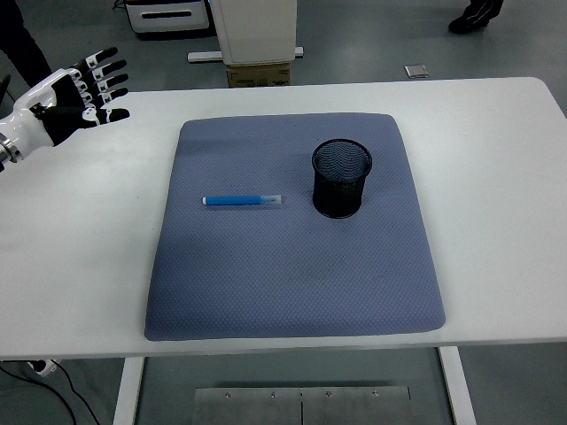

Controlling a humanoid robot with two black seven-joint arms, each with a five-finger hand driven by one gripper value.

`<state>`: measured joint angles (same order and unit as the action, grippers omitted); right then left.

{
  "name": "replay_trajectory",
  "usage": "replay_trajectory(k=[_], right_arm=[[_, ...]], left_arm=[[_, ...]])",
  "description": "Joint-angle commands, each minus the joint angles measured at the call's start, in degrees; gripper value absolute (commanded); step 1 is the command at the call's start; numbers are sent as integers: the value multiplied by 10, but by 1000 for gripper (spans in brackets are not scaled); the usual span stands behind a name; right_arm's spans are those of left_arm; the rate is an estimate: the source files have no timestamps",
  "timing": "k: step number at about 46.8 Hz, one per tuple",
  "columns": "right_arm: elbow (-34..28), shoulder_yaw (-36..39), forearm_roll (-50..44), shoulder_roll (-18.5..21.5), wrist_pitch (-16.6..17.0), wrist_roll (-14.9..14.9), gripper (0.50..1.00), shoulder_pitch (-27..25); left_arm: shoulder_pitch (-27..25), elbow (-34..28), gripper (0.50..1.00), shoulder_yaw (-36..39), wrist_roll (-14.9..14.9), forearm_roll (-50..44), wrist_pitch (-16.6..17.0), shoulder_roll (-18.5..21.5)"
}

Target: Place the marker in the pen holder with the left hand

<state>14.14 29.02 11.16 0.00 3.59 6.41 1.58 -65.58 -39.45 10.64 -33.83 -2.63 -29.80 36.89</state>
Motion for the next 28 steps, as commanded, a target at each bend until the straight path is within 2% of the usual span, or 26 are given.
replay_trajectory(k=[1,14,22,28], right_arm=[[0,1,0,0,0,0,1000,0],[0,1,0,0,0,0,1000,0],[0,1,0,0,0,0,1000,-1],[0,1,0,0,0,0,1000,0]], left_arm=[[-31,-5,1000,37,1,21,3,-4],[-115,-53,1000,116,4,69,4,-13],[-155,-70,1000,174,7,112,19,-49],[-181,-70,1000,218,7,141,20,-60]])
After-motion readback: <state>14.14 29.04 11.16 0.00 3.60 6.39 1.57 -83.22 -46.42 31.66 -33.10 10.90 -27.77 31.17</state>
